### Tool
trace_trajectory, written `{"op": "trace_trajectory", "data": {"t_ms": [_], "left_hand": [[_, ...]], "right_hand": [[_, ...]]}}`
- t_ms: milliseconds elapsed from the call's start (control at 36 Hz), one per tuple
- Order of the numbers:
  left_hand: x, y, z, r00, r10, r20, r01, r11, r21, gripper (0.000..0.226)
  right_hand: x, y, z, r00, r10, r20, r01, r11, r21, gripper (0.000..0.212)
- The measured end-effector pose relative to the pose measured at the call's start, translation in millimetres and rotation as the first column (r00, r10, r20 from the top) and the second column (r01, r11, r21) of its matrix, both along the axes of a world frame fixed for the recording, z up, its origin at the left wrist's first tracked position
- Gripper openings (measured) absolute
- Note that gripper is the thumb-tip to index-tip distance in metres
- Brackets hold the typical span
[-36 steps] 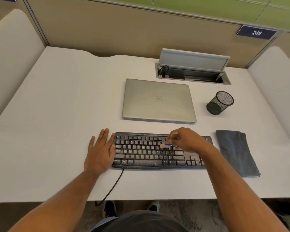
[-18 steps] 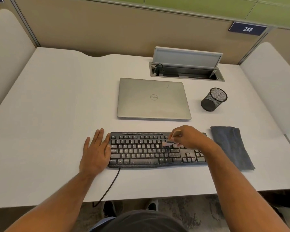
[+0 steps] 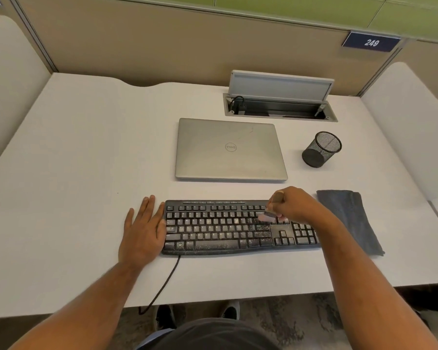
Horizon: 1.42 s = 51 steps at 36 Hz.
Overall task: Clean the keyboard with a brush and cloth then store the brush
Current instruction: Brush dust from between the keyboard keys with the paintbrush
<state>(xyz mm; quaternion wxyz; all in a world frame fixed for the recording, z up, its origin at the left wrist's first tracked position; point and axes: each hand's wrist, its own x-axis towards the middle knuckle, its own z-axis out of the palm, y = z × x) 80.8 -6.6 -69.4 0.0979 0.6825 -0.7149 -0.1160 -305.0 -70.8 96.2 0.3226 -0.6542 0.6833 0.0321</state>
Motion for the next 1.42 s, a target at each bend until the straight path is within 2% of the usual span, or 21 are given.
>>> {"op": "trace_trajectory", "data": {"t_ms": [83,167,222,333,500,583,667,750,889,1028,1167,1333,1417], "left_hand": [[-1,0,2,1.000,0.002,-0.006,-0.002,1.000,0.000,0.064],[-1,0,2,1.000,0.003,-0.006,-0.003,1.000,0.000,0.064],[-1,0,2,1.000,0.001,-0.004,-0.001,1.000,0.002,0.064],[-1,0,1,1.000,0.000,0.000,0.000,1.000,0.003,0.064],[-1,0,1,1.000,0.000,0.004,0.000,1.000,0.007,0.064],[-1,0,2,1.000,0.002,0.002,-0.002,1.000,0.007,0.064],[-2,0,3,1.000,0.002,0.006,-0.002,1.000,0.006,0.064],[-1,0,3,1.000,0.000,0.010,0.000,1.000,0.011,0.064],[-2,0,3,1.000,0.000,0.006,0.000,1.000,0.015,0.064],[-1,-1,3,1.000,0.004,-0.002,-0.004,1.000,0.019,0.064],[-1,-1,3,1.000,0.002,-0.006,-0.002,1.000,0.018,0.064],[-2,0,4,1.000,-0.002,0.001,0.002,1.000,0.016,0.065],[-2,0,4,1.000,-0.002,0.001,0.002,1.000,0.015,0.065]], "right_hand": [[0,-2,4,0.996,-0.071,-0.061,0.067,0.996,-0.055,0.042],[5,3,1,0.980,-0.196,0.040,0.200,0.964,-0.174,0.057],[7,7,-7,0.966,-0.246,0.080,0.258,0.935,-0.243,0.059],[7,16,-19,0.933,-0.336,0.131,0.357,0.911,-0.205,0.048],[3,20,-12,0.952,-0.306,0.015,0.306,0.950,-0.061,0.033],[1,18,-12,0.949,-0.315,0.018,0.315,0.942,-0.119,0.033],[3,20,-15,0.949,-0.309,0.061,0.315,0.925,-0.214,0.049],[7,26,-17,0.959,-0.282,0.025,0.281,0.936,-0.213,0.051],[5,26,-12,0.961,-0.276,-0.004,0.276,0.961,-0.038,0.035],[8,26,-11,0.952,-0.305,0.007,0.300,0.933,-0.199,0.046],[10,26,-10,0.963,-0.271,0.002,0.271,0.962,-0.032,0.037],[16,26,-14,0.937,-0.345,0.046,0.347,0.917,-0.196,0.048],[19,29,-15,0.936,-0.345,0.066,0.352,0.922,-0.159,0.046]]}}
